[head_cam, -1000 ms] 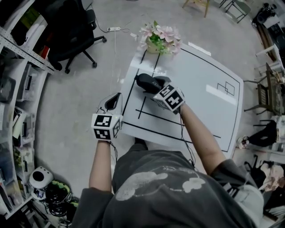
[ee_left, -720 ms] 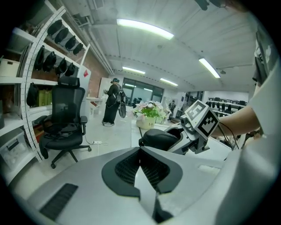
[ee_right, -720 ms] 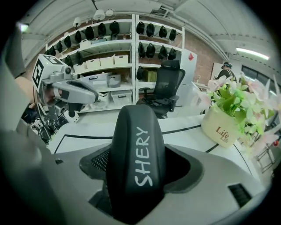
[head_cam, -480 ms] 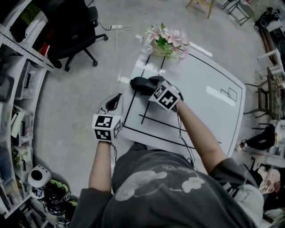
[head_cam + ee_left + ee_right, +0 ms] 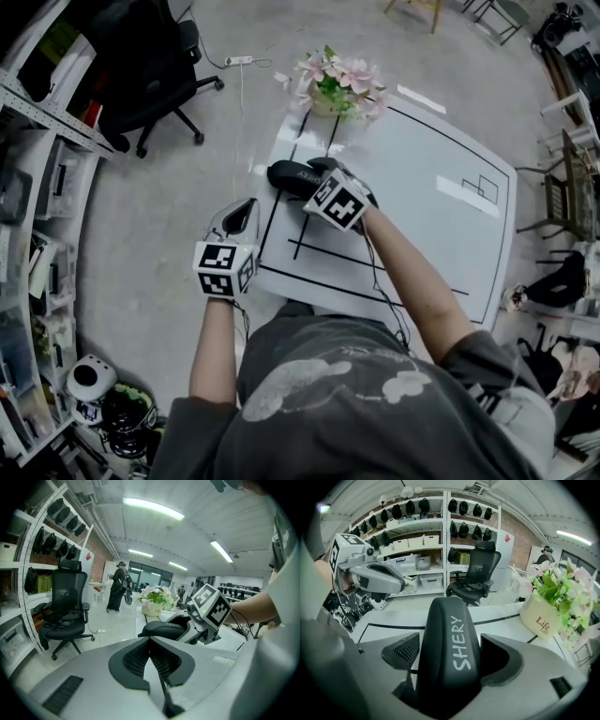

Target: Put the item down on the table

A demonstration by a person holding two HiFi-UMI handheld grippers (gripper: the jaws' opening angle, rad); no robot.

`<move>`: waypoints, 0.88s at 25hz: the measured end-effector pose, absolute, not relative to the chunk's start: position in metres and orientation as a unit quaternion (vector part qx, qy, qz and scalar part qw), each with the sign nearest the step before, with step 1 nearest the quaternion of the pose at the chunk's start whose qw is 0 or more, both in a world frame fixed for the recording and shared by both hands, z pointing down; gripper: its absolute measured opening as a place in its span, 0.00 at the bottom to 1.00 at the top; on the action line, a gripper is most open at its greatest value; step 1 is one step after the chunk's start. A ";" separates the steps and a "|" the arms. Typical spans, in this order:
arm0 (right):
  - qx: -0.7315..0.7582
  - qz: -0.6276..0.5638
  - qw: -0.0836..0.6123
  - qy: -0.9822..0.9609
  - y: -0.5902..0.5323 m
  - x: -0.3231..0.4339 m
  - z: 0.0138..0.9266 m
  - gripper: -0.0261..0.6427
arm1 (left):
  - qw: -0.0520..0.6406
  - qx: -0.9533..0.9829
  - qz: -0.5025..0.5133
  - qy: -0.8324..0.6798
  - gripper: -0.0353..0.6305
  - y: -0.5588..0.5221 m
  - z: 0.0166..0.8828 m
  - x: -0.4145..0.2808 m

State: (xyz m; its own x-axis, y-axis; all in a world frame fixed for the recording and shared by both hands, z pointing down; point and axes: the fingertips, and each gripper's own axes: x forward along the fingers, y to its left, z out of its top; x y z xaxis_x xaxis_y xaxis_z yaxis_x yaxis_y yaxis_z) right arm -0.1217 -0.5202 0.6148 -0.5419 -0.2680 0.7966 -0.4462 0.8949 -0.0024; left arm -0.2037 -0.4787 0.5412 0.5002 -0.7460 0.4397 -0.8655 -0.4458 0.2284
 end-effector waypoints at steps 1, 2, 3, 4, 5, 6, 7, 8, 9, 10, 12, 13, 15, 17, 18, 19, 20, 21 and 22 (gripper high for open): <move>0.210 0.102 0.427 -0.874 -0.521 -0.121 0.612 0.63 | 0.213 0.840 0.139 -0.480 0.06 -0.478 0.539 -0.202; 0.215 0.100 0.421 -0.875 -0.521 -0.120 0.609 0.64 | 0.210 0.840 0.140 -0.480 0.06 -0.477 0.537 -0.200; 0.221 0.098 0.415 -0.877 -0.521 -0.119 0.605 0.64 | 0.207 0.841 0.140 -0.481 0.06 -0.475 0.534 -0.199; 0.227 0.096 0.409 -0.879 -0.521 -0.117 0.601 0.64 | 0.204 0.841 0.140 -0.482 0.06 -0.473 0.532 -0.197; 0.233 0.094 0.403 -0.880 -0.520 -0.115 0.596 0.65 | 0.201 0.841 0.140 -0.483 0.06 -0.471 0.529 -0.196; 0.238 0.092 0.397 -0.882 -0.518 -0.112 0.590 0.65 | 0.198 0.841 0.140 -0.484 0.06 -0.468 0.526 -0.194; 0.243 0.090 0.391 -0.883 -0.517 -0.108 0.585 0.65 | 0.194 0.841 0.141 -0.486 0.06 -0.465 0.523 -0.192; 0.249 0.089 0.384 -0.885 -0.514 -0.105 0.579 0.65 | 0.191 0.840 0.142 -0.487 0.06 -0.462 0.520 -0.191; 0.255 0.090 0.376 -0.886 -0.511 -0.101 0.573 0.65 | 0.189 0.840 0.142 -0.489 0.06 -0.458 0.517 -0.189; 0.262 0.091 0.367 -0.888 -0.508 -0.096 0.567 0.65 | 0.186 0.840 0.142 -0.490 0.06 -0.453 0.514 -0.186; 0.282 0.094 0.346 -0.890 -0.499 -0.087 0.554 0.65 | 0.181 0.842 0.140 -0.489 0.06 -0.441 0.506 -0.179; 0.294 0.093 0.335 -0.890 -0.494 -0.081 0.548 0.64 | 0.178 0.843 0.139 -0.488 0.06 -0.434 0.503 -0.174; 0.317 0.087 0.318 -0.889 -0.482 -0.068 0.536 0.64 | 0.171 0.847 0.140 -0.484 0.06 -0.419 0.496 -0.165; 0.334 0.087 0.308 -0.887 -0.467 -0.053 0.527 0.59 | 0.166 0.849 0.139 -0.482 0.06 -0.405 0.489 -0.155; 0.340 0.090 0.304 -0.885 -0.458 -0.045 0.524 0.57 | 0.164 0.850 0.137 -0.481 0.06 -0.398 0.486 -0.150; 0.347 0.094 0.299 -0.884 -0.449 -0.036 0.520 0.55 | 0.162 0.852 0.136 -0.480 0.06 -0.391 0.482 -0.144; 0.355 0.098 0.293 -0.882 -0.440 -0.028 0.516 0.54 | 0.161 0.853 0.134 -0.478 0.06 -0.383 0.479 -0.138; 0.363 0.101 0.288 -0.880 -0.432 -0.019 0.513 0.53 | 0.159 0.855 0.132 -0.476 0.06 -0.376 0.475 -0.132; 0.372 0.103 0.283 -0.878 -0.423 -0.010 0.509 0.50 | 0.158 0.857 0.129 -0.474 0.06 -0.369 0.472 -0.125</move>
